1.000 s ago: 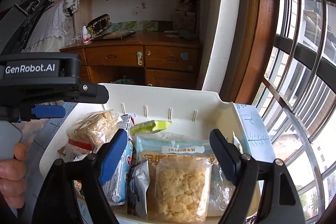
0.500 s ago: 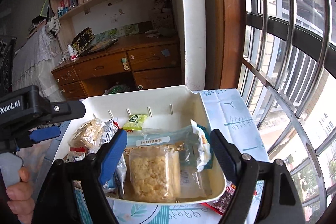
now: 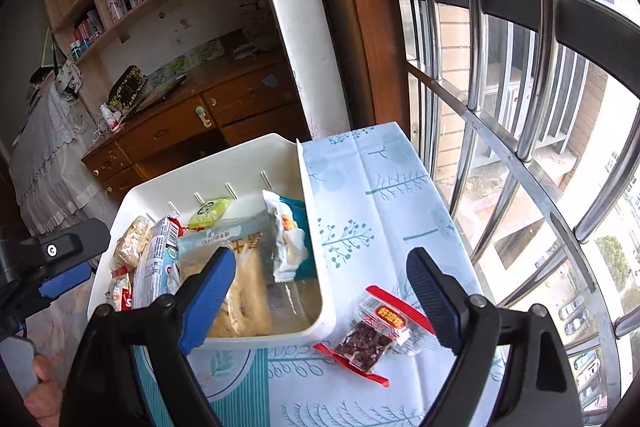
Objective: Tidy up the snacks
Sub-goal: 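Withdraw the right tool from the tray and move it to the red-edged date packet, then close the right tool on the red-edged date packet and lift it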
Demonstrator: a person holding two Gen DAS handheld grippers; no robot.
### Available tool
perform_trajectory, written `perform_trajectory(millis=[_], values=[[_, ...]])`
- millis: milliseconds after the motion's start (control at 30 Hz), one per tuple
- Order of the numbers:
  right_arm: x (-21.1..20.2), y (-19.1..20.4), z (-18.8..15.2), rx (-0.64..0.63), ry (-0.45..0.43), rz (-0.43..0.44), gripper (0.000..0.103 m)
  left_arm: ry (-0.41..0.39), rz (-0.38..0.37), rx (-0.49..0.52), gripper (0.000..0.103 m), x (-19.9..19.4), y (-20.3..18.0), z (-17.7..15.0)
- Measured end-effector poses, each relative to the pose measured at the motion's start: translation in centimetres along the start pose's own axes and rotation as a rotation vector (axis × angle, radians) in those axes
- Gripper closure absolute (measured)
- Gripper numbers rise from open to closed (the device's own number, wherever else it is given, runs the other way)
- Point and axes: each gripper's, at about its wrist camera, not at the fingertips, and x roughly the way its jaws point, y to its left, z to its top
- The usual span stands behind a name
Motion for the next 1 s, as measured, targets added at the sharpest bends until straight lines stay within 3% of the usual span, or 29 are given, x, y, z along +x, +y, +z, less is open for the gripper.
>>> perform_trajectory(millis=[533,1000], values=[[1.8,-4.1,-4.9,0.004,0.147,0.022,0.009,0.062,0.058,0.036,0.004,1.4,-2.3,-5.2],[5.2,-3.1,-7.6,-0.176,0.173,0.03,0.009,0.082,0.108,-0.015,0.004,2.5,-1.5,-6.2]])
